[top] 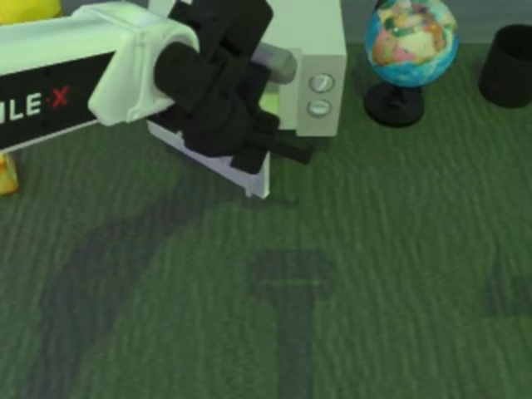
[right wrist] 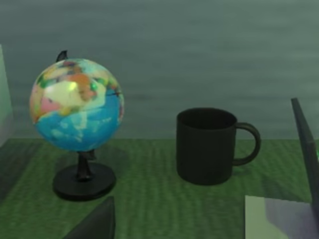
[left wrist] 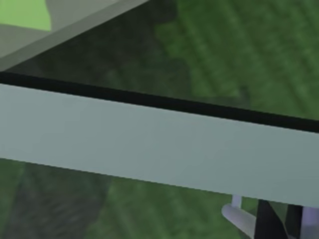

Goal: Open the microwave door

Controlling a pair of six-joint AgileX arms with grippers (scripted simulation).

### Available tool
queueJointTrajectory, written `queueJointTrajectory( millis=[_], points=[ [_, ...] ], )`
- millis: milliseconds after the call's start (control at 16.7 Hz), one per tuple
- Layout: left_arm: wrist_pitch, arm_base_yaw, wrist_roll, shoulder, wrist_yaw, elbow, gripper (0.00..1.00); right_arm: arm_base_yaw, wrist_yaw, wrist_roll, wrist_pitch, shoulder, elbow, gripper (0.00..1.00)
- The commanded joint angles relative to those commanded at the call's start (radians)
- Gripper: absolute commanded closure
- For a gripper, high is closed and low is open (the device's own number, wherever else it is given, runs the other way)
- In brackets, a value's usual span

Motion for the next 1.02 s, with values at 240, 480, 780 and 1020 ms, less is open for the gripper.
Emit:
queueJointTrajectory(
  millis=[240,480,780,1020],
  points=[
    [0.0,0.0,0.0,0.0,0.0,0.0,1.0,0.0,0.0,0.0,0.0,0.0,0.0,0.0],
    [0.0,0.0,0.0,0.0,0.0,0.0,1.0,0.0,0.0,0.0,0.0,0.0,0.0,0.0],
    [0.001,-0.004,-0.001,0.001,0.008,-0.005,1.0,0.0,0.0,0.0,0.0,0.0,0.0,0.0],
    [0.009,0.023,0.076,-0.038,0.047,-0.054,1.0,0.0,0.0,0.0,0.0,0.0,0.0,0.0]
  ],
)
